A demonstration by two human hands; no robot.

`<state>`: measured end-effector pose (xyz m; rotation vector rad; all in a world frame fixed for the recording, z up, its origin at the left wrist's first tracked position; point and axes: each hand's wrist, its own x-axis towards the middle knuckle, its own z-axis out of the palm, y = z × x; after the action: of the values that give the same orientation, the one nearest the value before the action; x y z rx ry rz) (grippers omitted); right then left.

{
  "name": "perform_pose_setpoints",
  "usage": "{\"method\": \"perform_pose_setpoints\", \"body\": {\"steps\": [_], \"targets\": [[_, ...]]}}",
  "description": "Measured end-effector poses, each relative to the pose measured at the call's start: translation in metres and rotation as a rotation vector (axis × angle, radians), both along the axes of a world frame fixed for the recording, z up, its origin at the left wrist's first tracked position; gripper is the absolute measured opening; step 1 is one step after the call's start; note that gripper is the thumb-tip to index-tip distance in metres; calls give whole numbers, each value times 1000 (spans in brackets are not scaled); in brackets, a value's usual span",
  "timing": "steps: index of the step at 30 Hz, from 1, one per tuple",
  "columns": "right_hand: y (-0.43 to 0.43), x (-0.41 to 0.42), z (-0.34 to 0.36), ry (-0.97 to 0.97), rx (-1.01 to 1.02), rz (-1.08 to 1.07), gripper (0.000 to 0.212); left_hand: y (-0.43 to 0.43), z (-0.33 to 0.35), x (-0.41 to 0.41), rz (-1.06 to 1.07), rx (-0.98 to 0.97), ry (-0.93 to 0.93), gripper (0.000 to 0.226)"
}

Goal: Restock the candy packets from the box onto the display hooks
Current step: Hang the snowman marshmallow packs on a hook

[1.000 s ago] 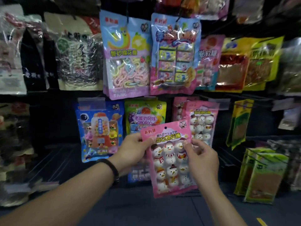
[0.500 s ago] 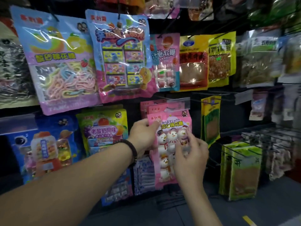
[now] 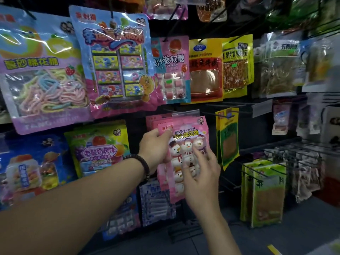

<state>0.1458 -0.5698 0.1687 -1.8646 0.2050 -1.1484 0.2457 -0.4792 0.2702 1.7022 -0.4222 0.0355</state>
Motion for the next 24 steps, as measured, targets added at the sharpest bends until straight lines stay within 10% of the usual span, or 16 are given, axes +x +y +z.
{"method": "perform_pose_setpoints", "body": {"steps": [24], "targets": [[44,13,-10,173,-16,131,54,39,-11,12,162,125,-49,8]]}}
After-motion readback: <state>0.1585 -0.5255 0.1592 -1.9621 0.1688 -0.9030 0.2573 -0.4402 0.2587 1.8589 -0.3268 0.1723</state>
